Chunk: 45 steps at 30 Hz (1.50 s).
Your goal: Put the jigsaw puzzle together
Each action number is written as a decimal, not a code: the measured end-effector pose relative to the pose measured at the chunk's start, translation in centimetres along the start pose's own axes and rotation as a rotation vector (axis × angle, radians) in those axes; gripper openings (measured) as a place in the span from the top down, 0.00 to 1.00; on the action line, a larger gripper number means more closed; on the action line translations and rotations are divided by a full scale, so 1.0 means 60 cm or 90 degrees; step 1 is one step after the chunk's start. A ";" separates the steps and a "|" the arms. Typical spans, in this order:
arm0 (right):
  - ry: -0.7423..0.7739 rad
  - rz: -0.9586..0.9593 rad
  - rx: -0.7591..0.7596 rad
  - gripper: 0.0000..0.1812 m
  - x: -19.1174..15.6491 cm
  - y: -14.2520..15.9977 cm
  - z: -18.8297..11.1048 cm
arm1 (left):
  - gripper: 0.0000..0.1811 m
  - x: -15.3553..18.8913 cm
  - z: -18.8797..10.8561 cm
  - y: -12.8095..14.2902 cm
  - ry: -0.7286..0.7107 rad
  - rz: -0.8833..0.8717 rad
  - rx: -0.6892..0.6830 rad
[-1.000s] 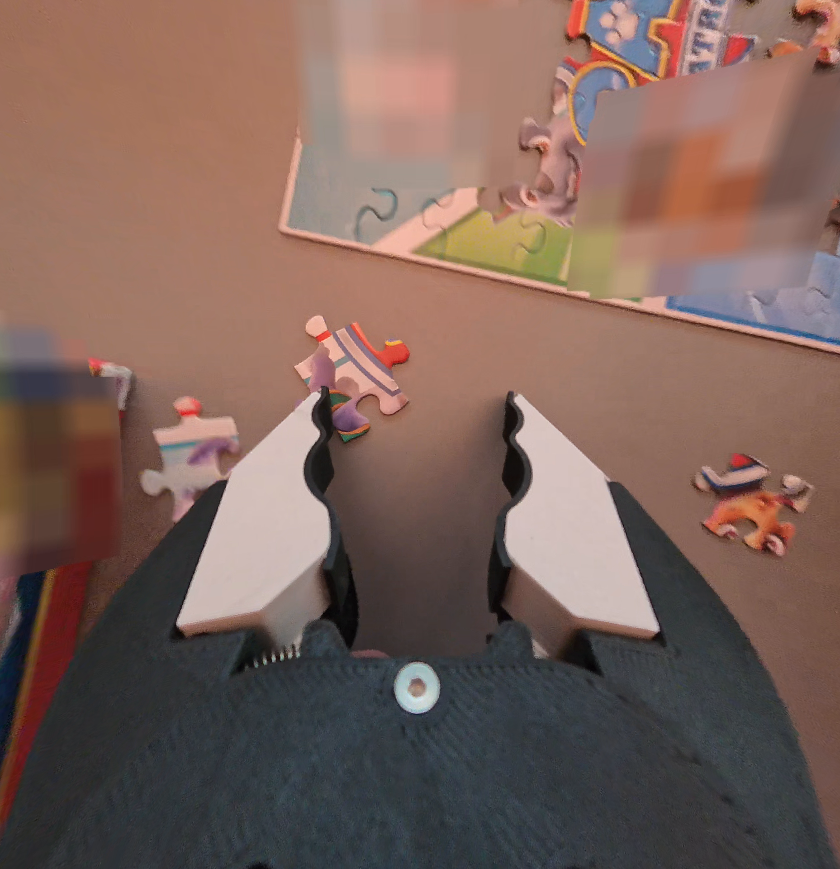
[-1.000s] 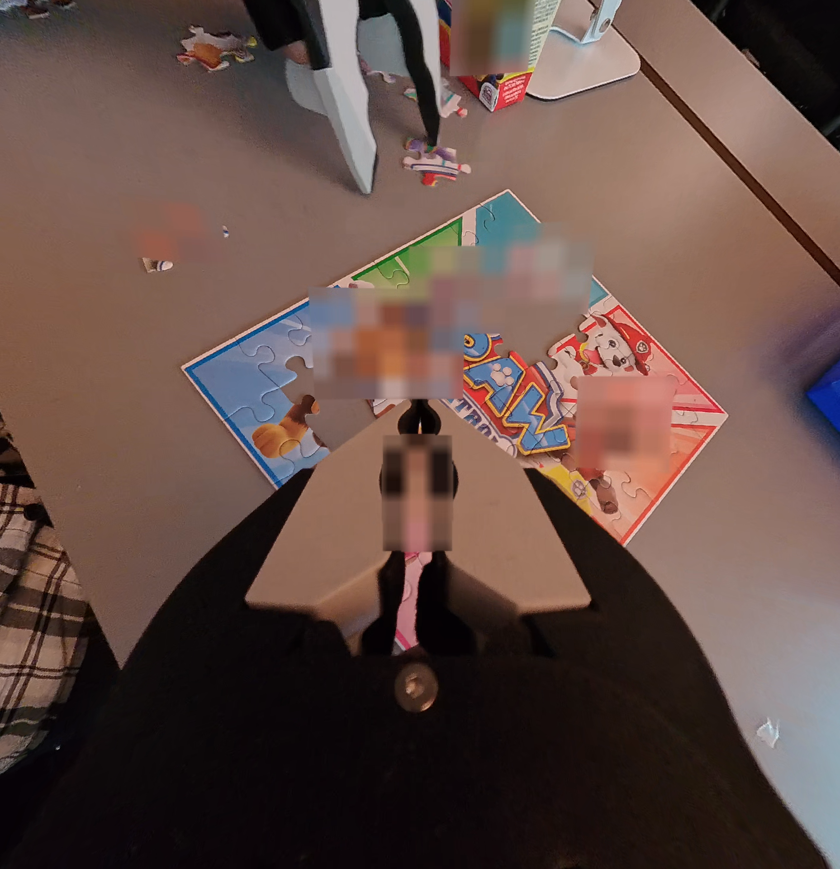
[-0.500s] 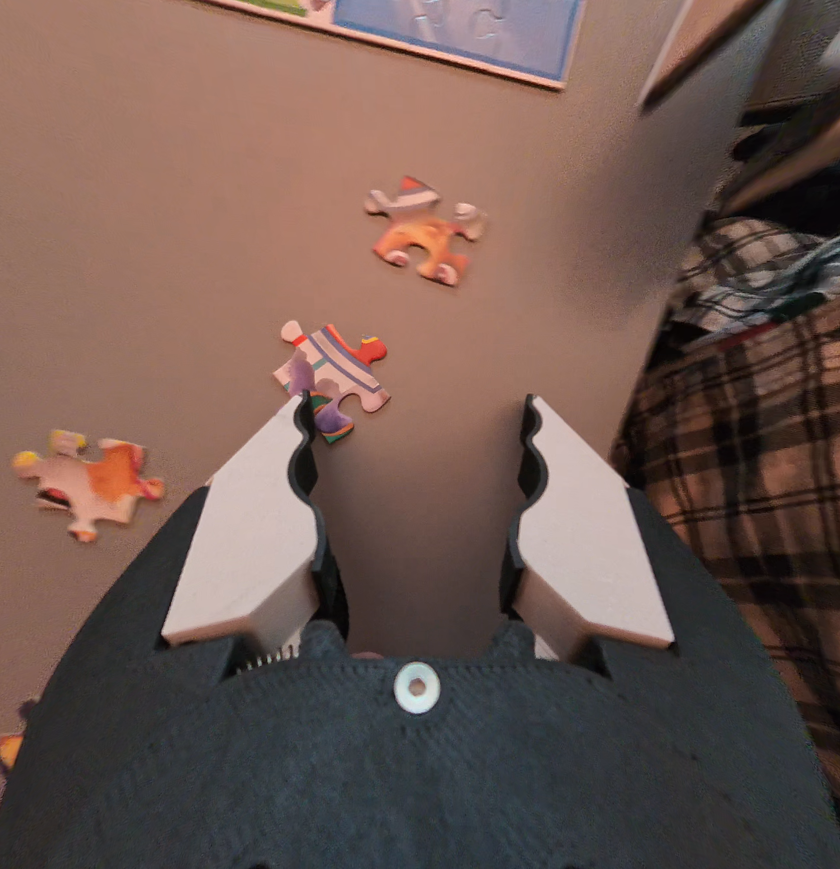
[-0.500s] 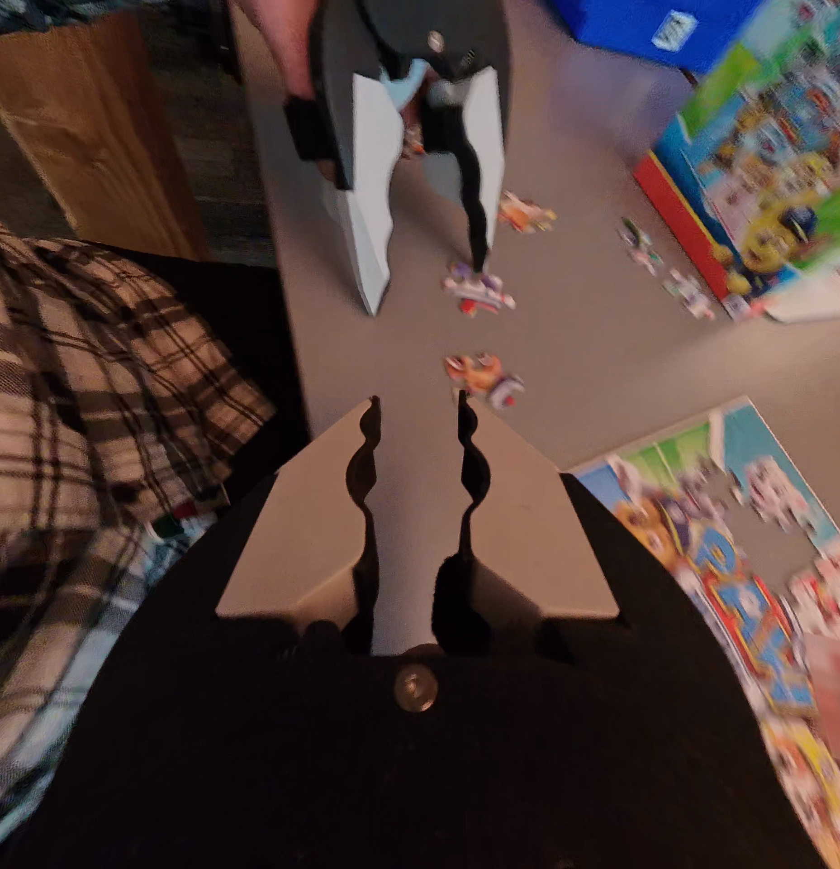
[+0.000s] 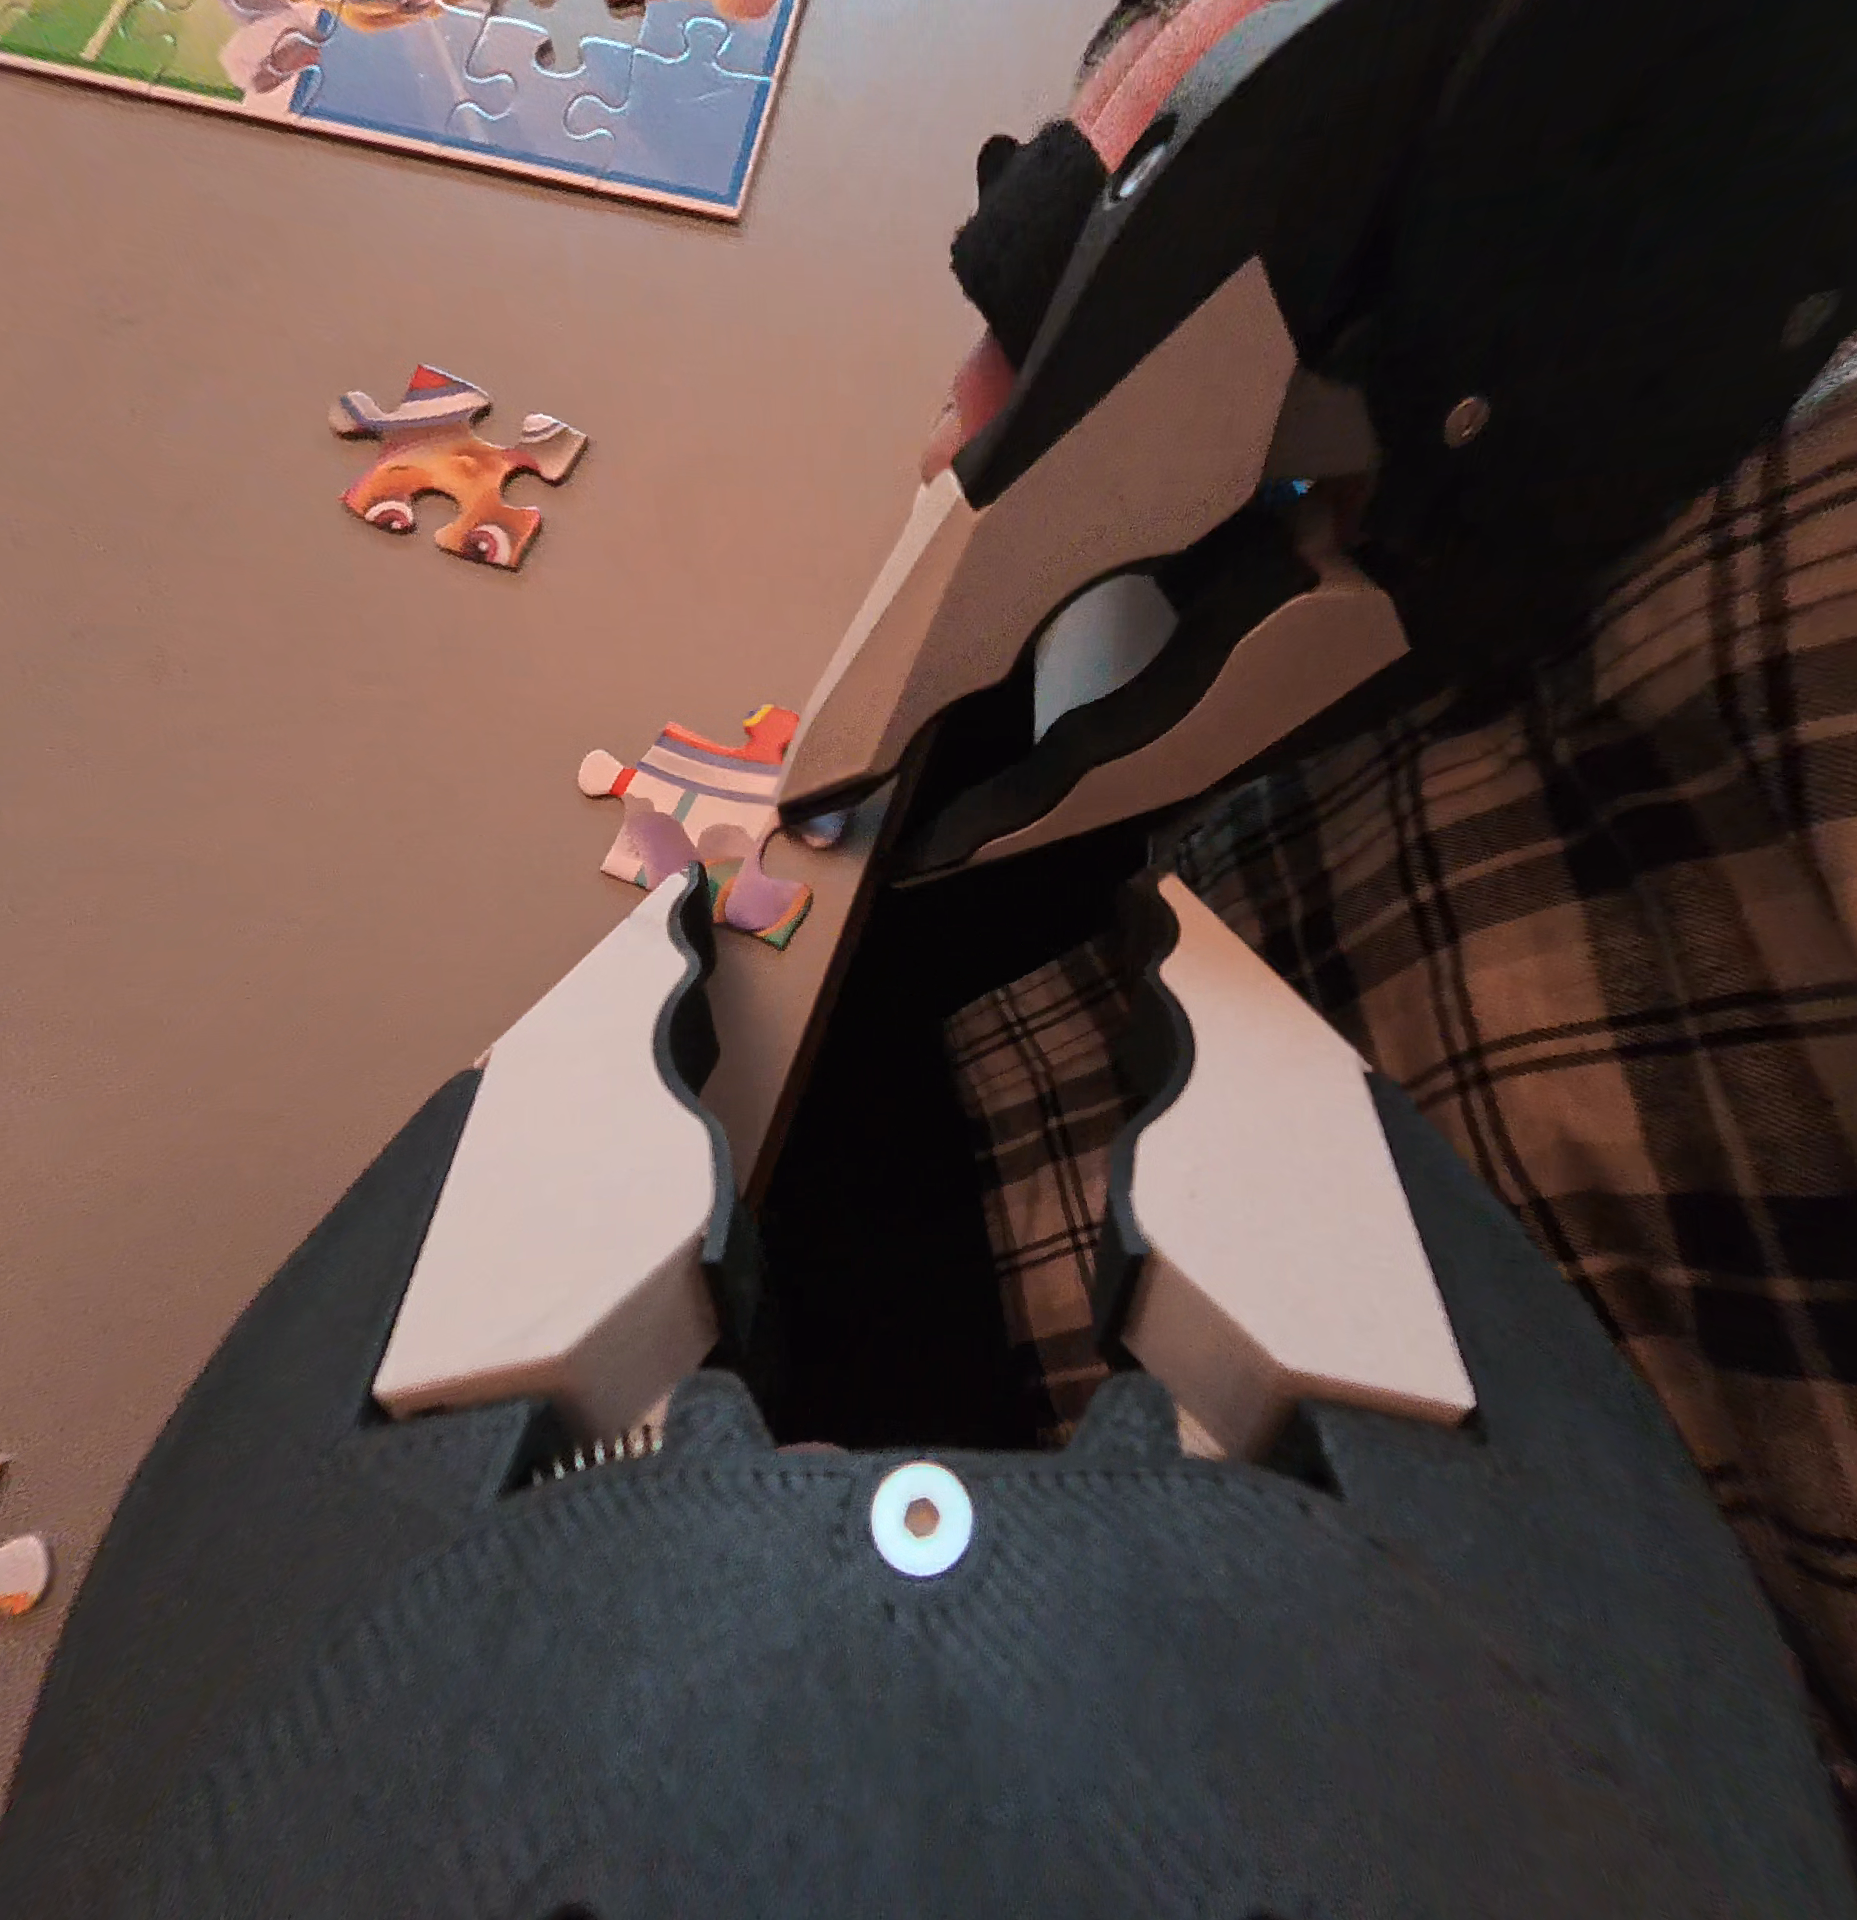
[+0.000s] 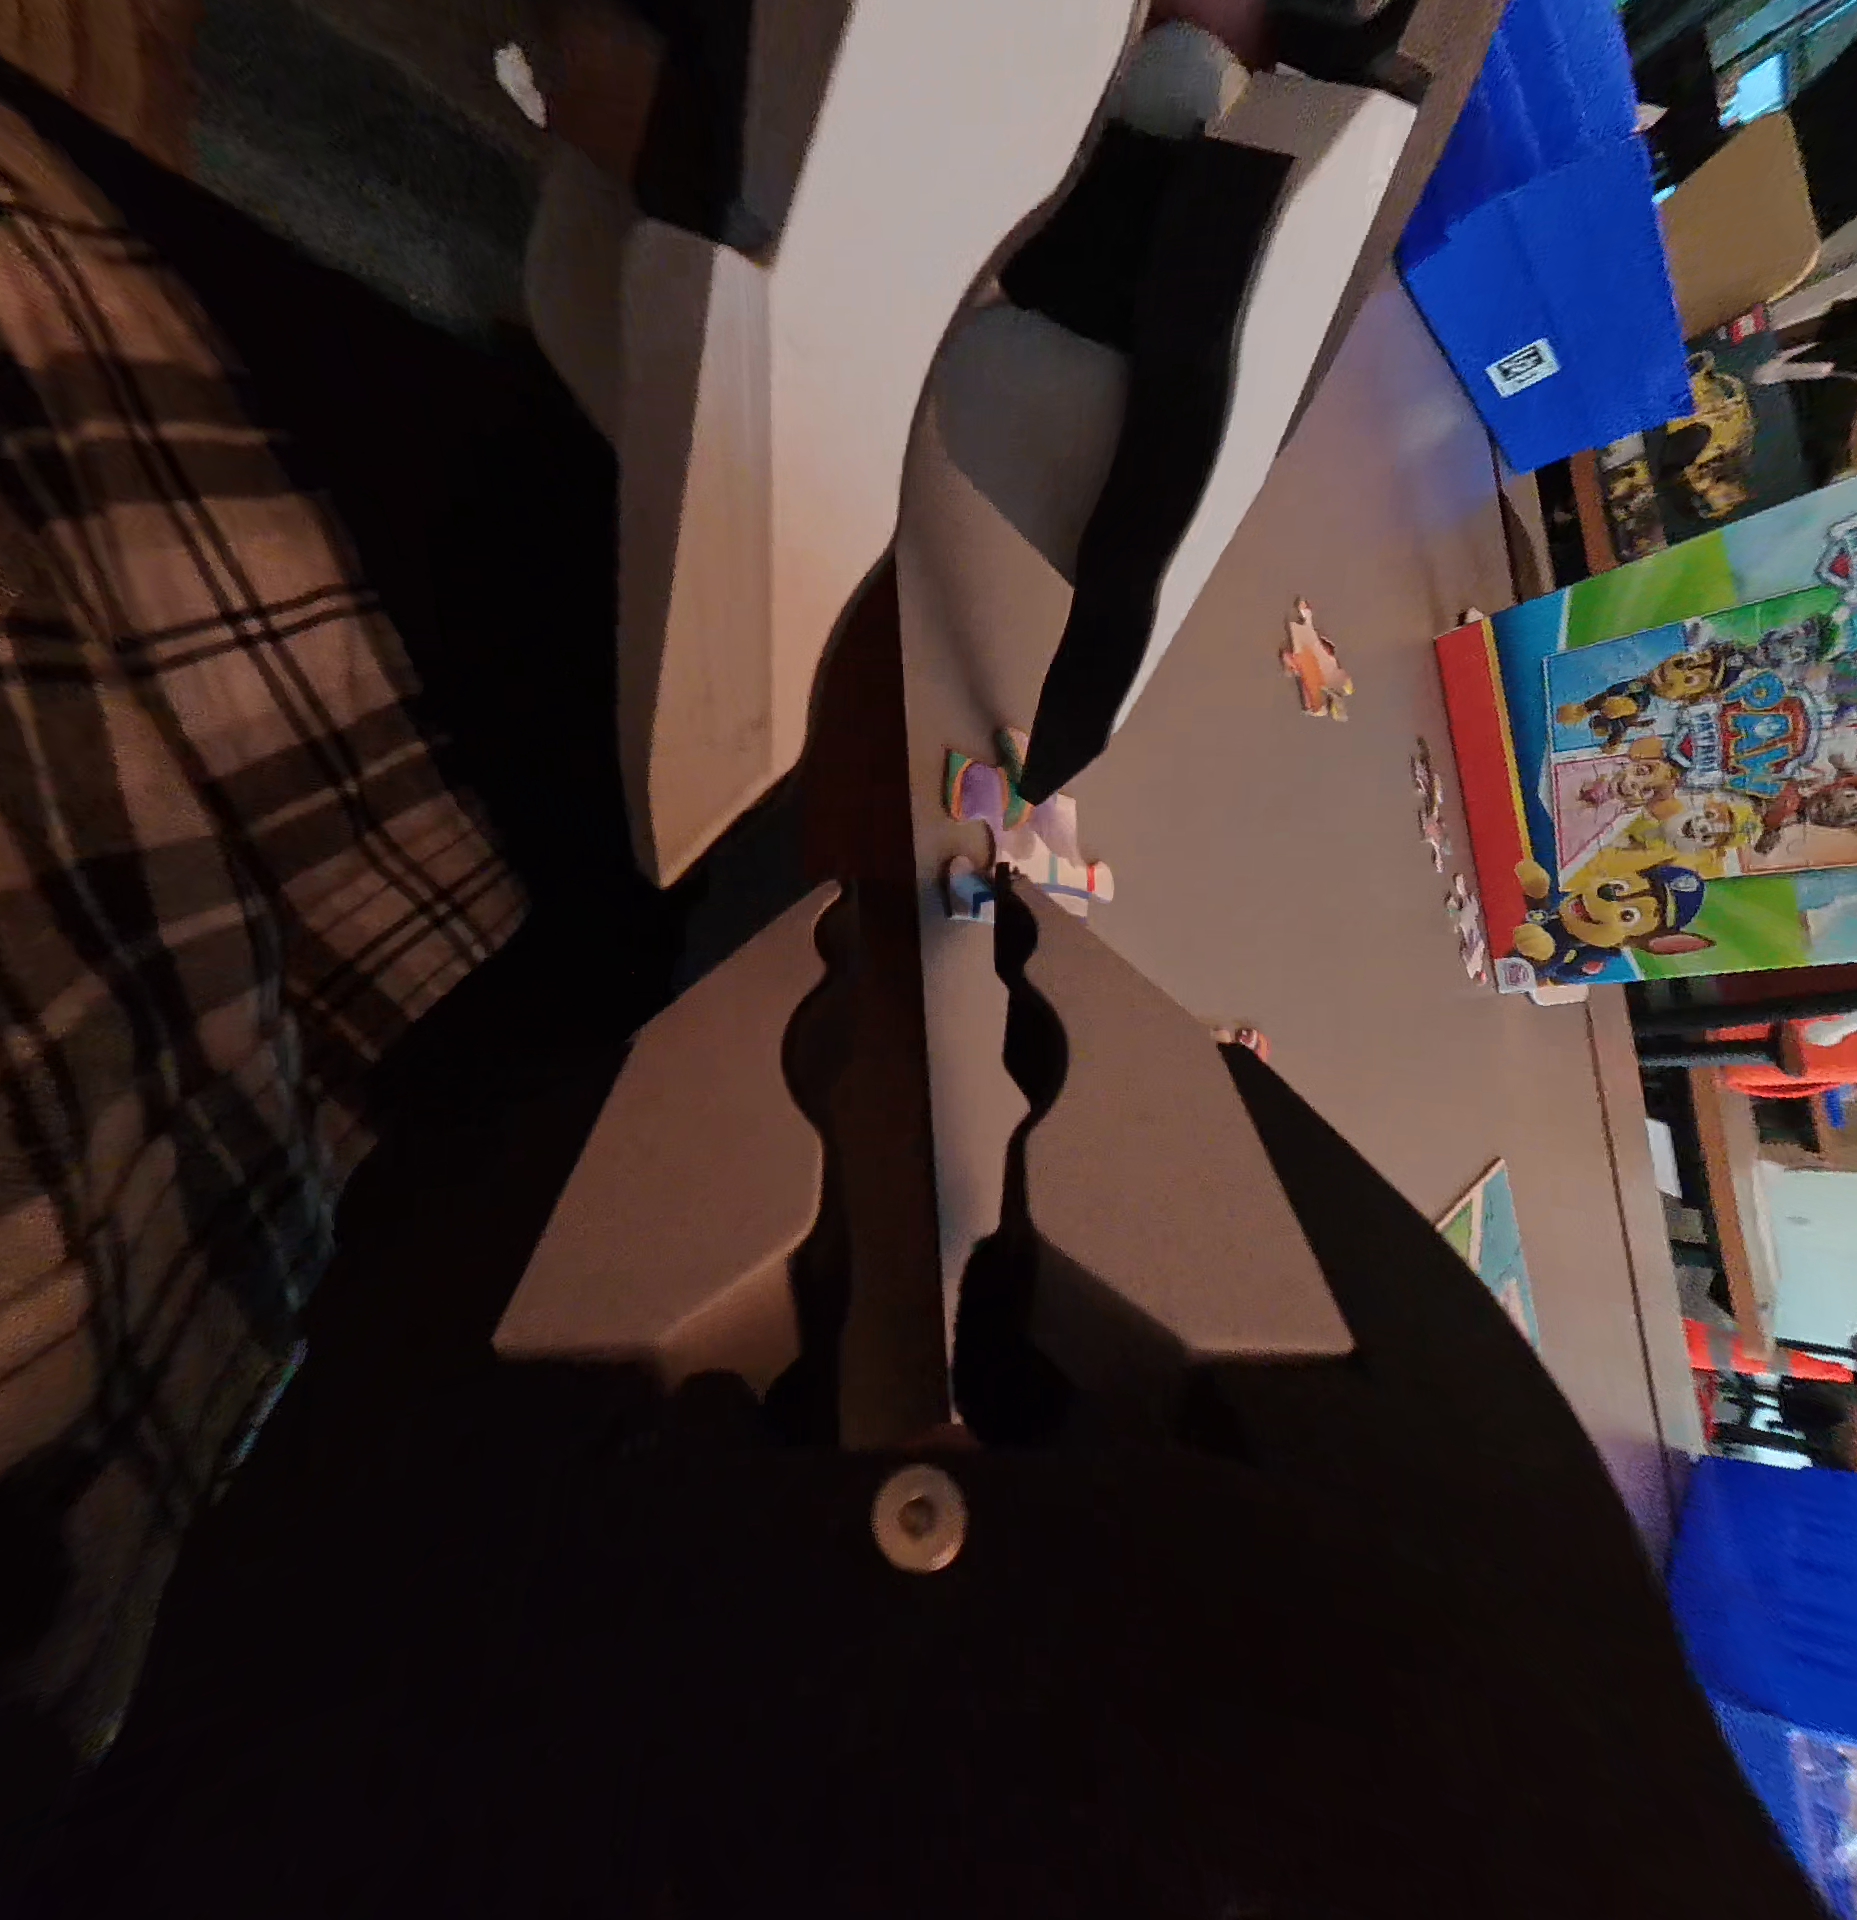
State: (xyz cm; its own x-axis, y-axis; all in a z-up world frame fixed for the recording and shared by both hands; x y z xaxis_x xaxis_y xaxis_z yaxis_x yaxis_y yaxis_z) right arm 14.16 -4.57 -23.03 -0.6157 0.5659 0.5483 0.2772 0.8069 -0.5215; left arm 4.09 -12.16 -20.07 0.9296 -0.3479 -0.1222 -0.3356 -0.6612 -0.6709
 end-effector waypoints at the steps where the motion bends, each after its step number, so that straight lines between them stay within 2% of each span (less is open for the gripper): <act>1: 0.009 -0.004 -0.002 0.87 -0.003 0.000 0.000 | 0.55 0.003 -0.001 0.001 -0.002 0.001 0.001; 5: 0.036 -0.012 0.008 0.91 -0.012 0.002 -0.006 | 0.59 0.018 -0.006 0.002 0.031 0.008 0.015; 7: 0.049 -0.020 0.018 0.97 -0.017 0.002 -0.012 | 0.60 0.025 -0.006 0.004 0.034 0.015 0.023; 11: 0.072 -0.022 0.022 0.98 -0.023 0.009 -0.018 | 0.65 0.027 -0.010 0.007 0.055 0.011 0.046; 17: 0.108 -0.018 0.055 1.00 -0.016 0.014 -0.043 | 0.68 0.003 -0.035 0.006 0.006 0.001 0.125; 23: 0.125 -0.009 0.072 1.00 -0.004 0.020 -0.071 | 0.68 -0.006 -0.027 -0.007 -0.036 0.046 0.151; 28: 0.115 0.022 0.117 1.00 0.015 0.038 -0.124 | 0.76 -0.009 -0.002 -0.044 -0.057 0.120 0.170; 33: 0.101 0.053 0.146 1.00 0.031 0.060 -0.173 | 0.88 0.012 0.032 -0.093 -0.040 0.205 0.222; 36: 0.100 0.070 0.160 1.00 0.040 0.076 -0.196 | 1.00 0.018 0.054 -0.118 -0.024 0.228 0.264; 45: 0.136 0.081 0.129 1.00 0.068 0.125 -0.236 | 1.00 0.003 0.091 -0.169 -0.100 0.295 0.283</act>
State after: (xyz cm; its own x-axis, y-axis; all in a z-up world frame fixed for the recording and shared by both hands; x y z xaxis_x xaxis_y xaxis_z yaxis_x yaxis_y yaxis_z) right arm 24.16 6.20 -15.48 -0.4105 0.7006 0.5837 0.1763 0.6889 -0.7031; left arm 8.47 -1.89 -17.30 0.7266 -0.4075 -0.5532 -0.6425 -0.1178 -0.7572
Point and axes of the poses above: each gripper's, where its closed fingertips meet, z out along the fingers, y out of its underside, x = y × z across the jaws, the point moved 10 cm from there along -z, back along the fingers, and after that the axes turned 12 degrees about -y, right-handed, at the moved point
